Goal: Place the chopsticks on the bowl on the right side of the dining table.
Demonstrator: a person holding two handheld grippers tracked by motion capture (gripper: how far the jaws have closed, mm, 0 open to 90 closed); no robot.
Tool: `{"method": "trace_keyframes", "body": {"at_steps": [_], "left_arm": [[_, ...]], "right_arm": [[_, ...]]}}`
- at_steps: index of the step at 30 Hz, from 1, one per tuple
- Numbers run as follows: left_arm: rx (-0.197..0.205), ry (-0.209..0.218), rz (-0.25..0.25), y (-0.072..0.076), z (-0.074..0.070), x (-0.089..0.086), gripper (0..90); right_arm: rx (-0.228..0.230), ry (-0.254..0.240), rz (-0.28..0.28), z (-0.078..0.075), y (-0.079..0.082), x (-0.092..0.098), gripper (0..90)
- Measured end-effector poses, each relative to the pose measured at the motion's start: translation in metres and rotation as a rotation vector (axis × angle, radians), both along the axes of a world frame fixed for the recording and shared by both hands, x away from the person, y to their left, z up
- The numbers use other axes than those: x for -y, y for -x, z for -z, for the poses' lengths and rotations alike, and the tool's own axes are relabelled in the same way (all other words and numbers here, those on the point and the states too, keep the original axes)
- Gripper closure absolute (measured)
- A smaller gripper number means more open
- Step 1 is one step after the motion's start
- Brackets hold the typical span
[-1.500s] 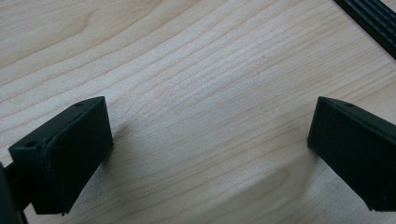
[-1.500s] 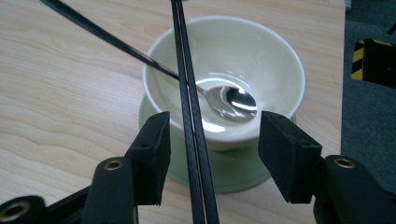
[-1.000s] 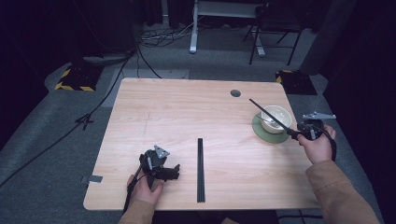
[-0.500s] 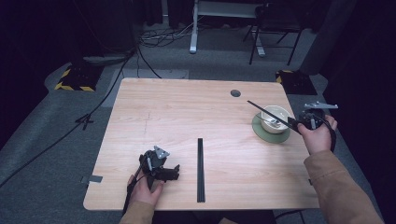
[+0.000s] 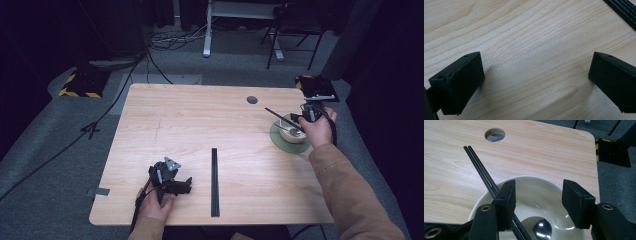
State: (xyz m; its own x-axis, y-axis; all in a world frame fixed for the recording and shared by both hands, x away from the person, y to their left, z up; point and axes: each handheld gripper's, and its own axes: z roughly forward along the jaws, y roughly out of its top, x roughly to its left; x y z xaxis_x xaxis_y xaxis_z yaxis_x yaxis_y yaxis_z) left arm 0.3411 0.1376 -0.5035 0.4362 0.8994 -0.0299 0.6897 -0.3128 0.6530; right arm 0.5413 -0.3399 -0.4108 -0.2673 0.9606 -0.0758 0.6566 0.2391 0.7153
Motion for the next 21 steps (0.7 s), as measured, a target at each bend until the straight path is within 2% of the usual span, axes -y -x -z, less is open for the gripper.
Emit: {"method": "trace_keyframes", "body": {"at_steps": [7, 13, 16, 21], "left_arm": [[0.005, -0.002, 0.002, -0.001, 0.000, 0.000, 0.2], [0.005, -0.003, 0.001, -0.001, 0.000, 0.000, 0.2], [0.005, -0.003, 0.001, -0.001, 0.000, 0.000, 0.2], [0.005, -0.003, 0.002, -0.001, 0.000, 0.000, 0.2]], "right_arm": [[-0.026, 0.039, -0.010, 0.012, -0.009, -0.006, 44.9], [-0.033, 0.030, -0.042, 0.013, -0.003, -0.010, 44.4], [-0.022, 0.021, -0.062, 0.011, 0.002, -0.010, 44.5], [0.028, -0.023, -0.078, -0.003, 0.014, -0.003, 45.2]]}}
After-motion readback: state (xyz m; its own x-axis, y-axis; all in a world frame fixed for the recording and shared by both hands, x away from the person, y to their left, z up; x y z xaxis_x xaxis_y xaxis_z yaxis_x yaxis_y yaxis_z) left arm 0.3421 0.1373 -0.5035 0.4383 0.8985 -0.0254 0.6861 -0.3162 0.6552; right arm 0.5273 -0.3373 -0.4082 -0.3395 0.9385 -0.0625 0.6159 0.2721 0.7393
